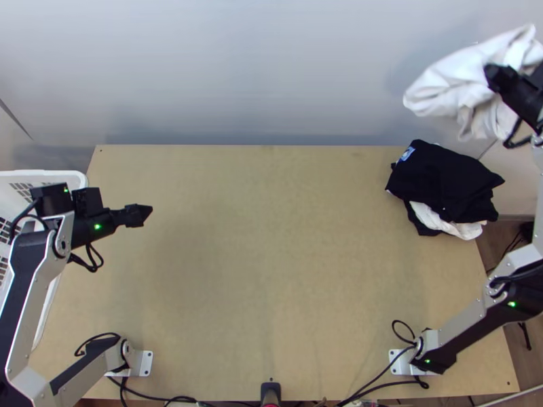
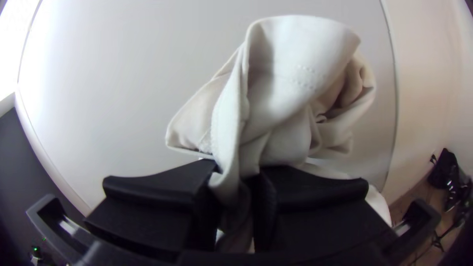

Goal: Fold the t-shirt

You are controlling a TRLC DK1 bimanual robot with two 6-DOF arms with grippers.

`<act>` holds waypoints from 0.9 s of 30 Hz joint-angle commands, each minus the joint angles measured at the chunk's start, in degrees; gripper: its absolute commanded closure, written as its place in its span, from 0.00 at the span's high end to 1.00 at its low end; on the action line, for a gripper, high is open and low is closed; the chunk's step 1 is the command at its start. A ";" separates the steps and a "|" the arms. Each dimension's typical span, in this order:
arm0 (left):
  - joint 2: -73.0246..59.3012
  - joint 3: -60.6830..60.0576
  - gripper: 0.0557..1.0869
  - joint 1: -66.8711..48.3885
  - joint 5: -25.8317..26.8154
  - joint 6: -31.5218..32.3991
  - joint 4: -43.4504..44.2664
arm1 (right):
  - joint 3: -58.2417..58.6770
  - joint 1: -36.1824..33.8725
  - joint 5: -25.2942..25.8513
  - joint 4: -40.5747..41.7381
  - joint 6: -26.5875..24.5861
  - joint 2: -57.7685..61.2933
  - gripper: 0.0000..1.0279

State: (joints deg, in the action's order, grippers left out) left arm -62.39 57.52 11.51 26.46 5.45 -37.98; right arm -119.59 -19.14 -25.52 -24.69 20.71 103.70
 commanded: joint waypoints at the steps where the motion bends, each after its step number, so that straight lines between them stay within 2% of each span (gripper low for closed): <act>1: 1.83 -4.61 0.95 1.24 0.00 -2.03 0.71 | 14.12 -4.77 -0.32 1.75 -5.86 -7.20 0.03; 5: 2.36 -5.66 0.95 2.55 0.09 -3.70 0.62 | 25.55 -5.83 -0.32 5.18 -10.07 -13.00 0.03; 12: 3.68 -6.72 0.95 4.05 0.44 -5.89 0.27 | 40.31 -7.76 -1.73 6.58 -12.62 -20.82 0.03; 15: 3.94 -7.42 0.95 4.05 0.52 -6.42 0.27 | 47.43 -8.11 -1.73 11.33 -13.06 -23.81 0.03; 22: 5.00 -9.09 0.95 4.05 0.61 -6.77 0.27 | 56.92 -8.46 -2.17 12.03 -16.67 -27.50 0.03; 27: 7.20 -11.02 0.95 3.96 0.61 -6.86 0.01 | 60.44 -11.45 -2.78 12.03 -18.42 -27.32 0.03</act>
State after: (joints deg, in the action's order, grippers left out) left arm -57.25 48.64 15.44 26.98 -1.10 -37.71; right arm -66.11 -28.01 -27.66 -13.30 4.60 78.08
